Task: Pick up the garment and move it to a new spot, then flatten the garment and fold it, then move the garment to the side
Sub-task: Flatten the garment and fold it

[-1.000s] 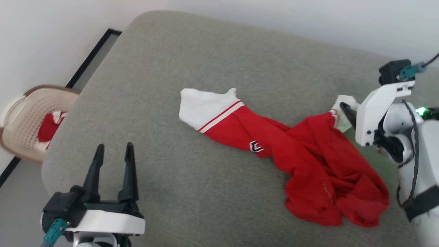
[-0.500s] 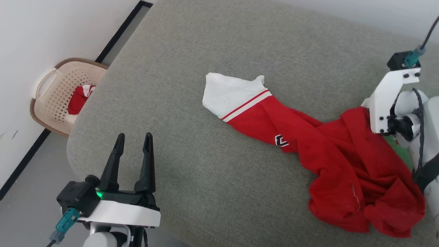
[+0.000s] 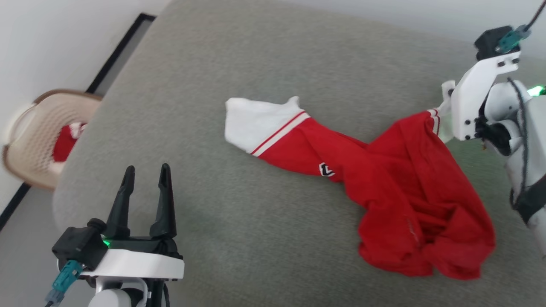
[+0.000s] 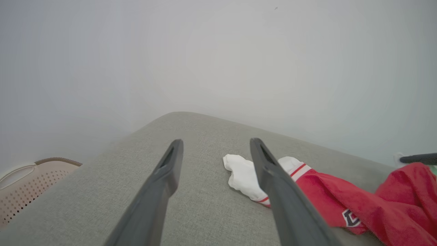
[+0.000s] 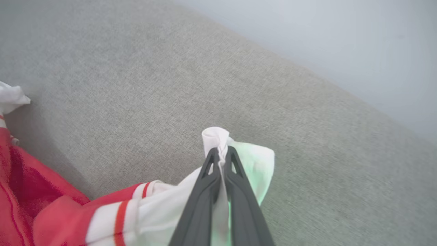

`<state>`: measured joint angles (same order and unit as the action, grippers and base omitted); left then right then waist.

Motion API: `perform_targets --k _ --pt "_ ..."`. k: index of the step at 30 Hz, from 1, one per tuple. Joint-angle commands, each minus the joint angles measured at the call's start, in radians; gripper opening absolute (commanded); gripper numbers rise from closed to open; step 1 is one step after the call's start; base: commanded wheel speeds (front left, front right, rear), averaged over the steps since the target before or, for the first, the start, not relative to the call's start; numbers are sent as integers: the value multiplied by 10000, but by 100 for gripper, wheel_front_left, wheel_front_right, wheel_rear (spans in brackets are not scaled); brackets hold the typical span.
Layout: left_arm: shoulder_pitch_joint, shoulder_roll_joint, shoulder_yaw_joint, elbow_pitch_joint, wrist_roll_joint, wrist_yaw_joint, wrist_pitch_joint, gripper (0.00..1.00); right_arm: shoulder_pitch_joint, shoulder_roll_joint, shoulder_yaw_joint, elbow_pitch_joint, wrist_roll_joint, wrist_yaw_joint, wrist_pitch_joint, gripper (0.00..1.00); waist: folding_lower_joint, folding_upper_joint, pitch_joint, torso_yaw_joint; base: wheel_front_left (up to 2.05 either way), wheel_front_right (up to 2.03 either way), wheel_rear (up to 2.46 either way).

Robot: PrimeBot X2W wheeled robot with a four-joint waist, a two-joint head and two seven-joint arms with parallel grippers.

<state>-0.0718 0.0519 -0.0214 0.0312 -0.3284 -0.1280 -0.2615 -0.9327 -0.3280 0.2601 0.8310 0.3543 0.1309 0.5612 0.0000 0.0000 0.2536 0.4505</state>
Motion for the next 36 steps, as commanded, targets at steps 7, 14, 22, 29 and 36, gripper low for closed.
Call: perform_targets --k 7,14,22,29,36 --pt "175 -1 321 -132 336 -33 -51 100 592 -768 42 -1351 760 -2 -229 0 0 0 -448 -983 0 0 0" --pt "285 -1 454 -154 528 -26 -50 100 1977 -1244 -788 -2823 1089 -2 105 0 0 0 -706 -1542 0 0 0" --pt "221 -1 353 -99 621 -26 -51 100 4224 -893 -2648 -3480 751 -1 623 0 0 0 -796 -1751 0 0 0" --pt "106 123 200 47 570 -26 -51 100 4628 -274 -3451 -2641 245 -2 429 100 0 0 -820 -1842 0 0 0" --pt "172 434 -133 221 502 -27 -51 100 4318 55 -3359 -2449 110 -1 139 100 0 0 -987 -2126 0 0 0"
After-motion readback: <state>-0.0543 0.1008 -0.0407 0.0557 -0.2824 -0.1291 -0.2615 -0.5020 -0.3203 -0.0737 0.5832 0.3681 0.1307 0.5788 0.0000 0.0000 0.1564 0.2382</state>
